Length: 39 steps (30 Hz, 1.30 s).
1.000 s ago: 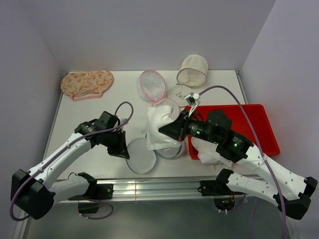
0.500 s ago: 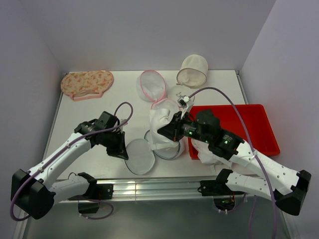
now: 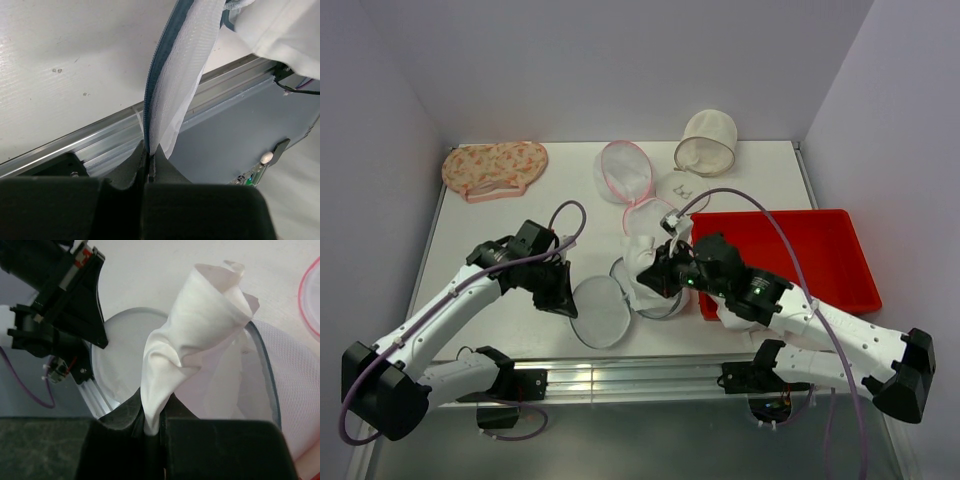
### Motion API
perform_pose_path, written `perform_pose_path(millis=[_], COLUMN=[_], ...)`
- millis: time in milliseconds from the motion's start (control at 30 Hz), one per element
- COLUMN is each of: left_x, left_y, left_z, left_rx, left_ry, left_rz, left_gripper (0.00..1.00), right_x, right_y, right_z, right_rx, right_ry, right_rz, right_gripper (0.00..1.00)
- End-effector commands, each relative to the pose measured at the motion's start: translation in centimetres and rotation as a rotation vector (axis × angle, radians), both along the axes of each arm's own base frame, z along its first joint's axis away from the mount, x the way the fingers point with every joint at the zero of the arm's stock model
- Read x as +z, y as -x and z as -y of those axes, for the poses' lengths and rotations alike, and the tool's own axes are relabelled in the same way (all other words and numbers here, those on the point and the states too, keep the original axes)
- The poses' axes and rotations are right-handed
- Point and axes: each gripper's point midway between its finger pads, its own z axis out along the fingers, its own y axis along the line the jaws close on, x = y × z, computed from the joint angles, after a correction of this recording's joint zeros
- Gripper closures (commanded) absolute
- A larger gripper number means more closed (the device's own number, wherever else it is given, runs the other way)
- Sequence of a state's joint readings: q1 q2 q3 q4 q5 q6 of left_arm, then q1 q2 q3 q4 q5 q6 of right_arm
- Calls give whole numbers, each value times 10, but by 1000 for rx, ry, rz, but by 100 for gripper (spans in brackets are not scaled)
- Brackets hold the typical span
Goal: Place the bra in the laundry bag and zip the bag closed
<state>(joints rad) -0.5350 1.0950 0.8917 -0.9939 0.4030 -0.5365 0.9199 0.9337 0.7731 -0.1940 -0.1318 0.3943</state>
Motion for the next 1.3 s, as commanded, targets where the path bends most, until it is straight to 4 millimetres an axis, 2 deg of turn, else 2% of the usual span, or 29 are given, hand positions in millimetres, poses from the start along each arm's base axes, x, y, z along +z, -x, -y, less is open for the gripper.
perform_pose_path(millis=[0,233,533,767,1000,1267], left_x=[18,23,35,47,73,82], left_y=[-7,-9,-9,-9,-18,-23], left_z=[6,9,13,16,21,15], left_rx=[-19,-25,-37,-46,-49,-28], left_ry=[45,55,99,127,167,145], left_rz=[51,55,81,110,178,232], left_gripper=[100,100,100,100,100,100], right_x=[-5,-40,-97,-129,-149,-161], right_y=[-5,-15,-34,-51,-60,-71], right_z=[-10,-16,-17,-2,12,25], right_rx=[-1,-59,-127,-243,-339,-426], right_ry=[52,173,344,492,616,722], right_rz=[102,133,83,64,34,20], right_gripper=[100,100,100,100,100,100])
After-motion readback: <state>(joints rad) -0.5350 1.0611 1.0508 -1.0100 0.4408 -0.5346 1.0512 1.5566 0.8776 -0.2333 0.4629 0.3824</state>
